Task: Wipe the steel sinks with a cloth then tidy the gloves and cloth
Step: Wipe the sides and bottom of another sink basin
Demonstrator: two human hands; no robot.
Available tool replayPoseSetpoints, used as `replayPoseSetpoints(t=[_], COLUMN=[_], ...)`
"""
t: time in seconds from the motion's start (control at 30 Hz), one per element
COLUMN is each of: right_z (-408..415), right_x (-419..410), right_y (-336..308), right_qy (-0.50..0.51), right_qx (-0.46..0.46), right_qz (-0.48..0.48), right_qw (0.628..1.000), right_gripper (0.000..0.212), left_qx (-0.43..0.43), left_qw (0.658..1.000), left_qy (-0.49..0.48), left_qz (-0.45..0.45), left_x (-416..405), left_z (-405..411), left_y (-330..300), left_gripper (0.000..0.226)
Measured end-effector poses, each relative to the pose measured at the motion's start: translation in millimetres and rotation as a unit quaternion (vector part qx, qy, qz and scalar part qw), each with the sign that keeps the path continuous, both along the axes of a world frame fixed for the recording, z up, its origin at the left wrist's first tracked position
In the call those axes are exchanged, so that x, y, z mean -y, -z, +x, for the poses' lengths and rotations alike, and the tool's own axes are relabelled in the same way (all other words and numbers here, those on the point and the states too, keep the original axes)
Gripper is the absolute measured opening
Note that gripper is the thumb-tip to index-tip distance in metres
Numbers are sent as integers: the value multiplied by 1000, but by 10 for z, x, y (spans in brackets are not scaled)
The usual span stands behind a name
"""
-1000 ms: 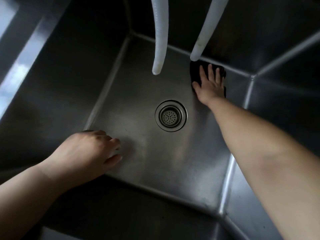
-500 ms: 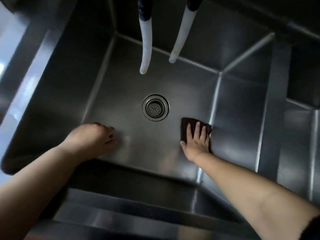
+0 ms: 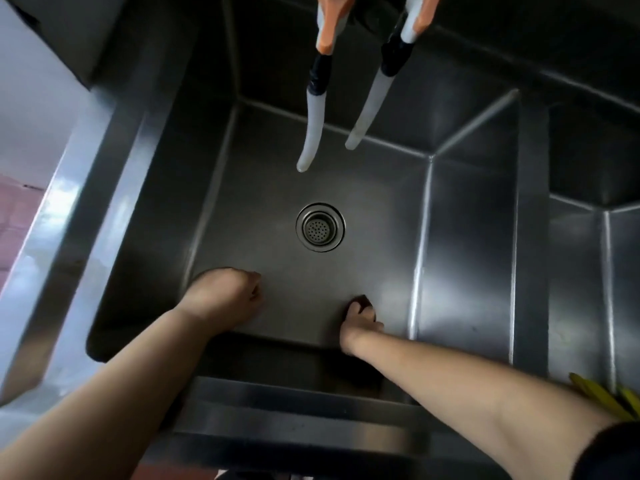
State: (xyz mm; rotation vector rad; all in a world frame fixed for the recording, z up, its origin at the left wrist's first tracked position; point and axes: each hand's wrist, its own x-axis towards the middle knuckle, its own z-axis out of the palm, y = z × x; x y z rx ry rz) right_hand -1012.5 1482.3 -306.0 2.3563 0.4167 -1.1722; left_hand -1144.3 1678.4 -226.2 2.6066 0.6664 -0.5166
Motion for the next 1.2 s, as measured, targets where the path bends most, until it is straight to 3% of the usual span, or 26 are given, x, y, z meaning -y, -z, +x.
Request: replayPoseSetpoints(t=[0.1,0.2,0.27,0.33,0.47,0.6,0.7,0.77,0.83,1.03,1.2], right_z=[-183,-223,-203,-195,-179,-137,-200,-251,-287,-346,-241], right_x=[-189,-314,-397,-535,-730,-695,-571,-454,-306,255,793], right_y=[36,36,-71,-241,-664,-1318,-1847,-2171,-2424,-2922,-3067], right_qy=[-38,-66,1,43,102,166,209,259,302,345,397], right_qx=[-24,-56,-138,-163,-125,-74,-45,-45,-49,-34,69], right_qz=[-3,78,158,226,350,467,546,580,605,648,672], right_qw=[999,993,978,959,923,865,810,771,735,678,621], right_gripper=[60,59,71,70,46,42,39,38,38,48,46], left_qx=[-1,-6,-5,8,22,73,173,189,184,216,218], left_qw=[1000,1000,1000,1000,997,986,925,871,845,845,855], left_qy=[-12,-16,-18,-27,-66,-118,-188,-210,-200,-154,-72], left_qz=[5,15,22,13,-31,-94,-281,-401,-461,-464,-465], left_x=[-17,-33,-25,-42,-69,50,174,255,350,771,1227], left_z=[-10,-8,-15,-14,-12,24,114,186,260,485,691], left_y=[42,58,48,31,-109,-479,-928,-1269,-1567,-2157,-2388], left_gripper=[24,26,27,26,27,43,43,35,28,16,15])
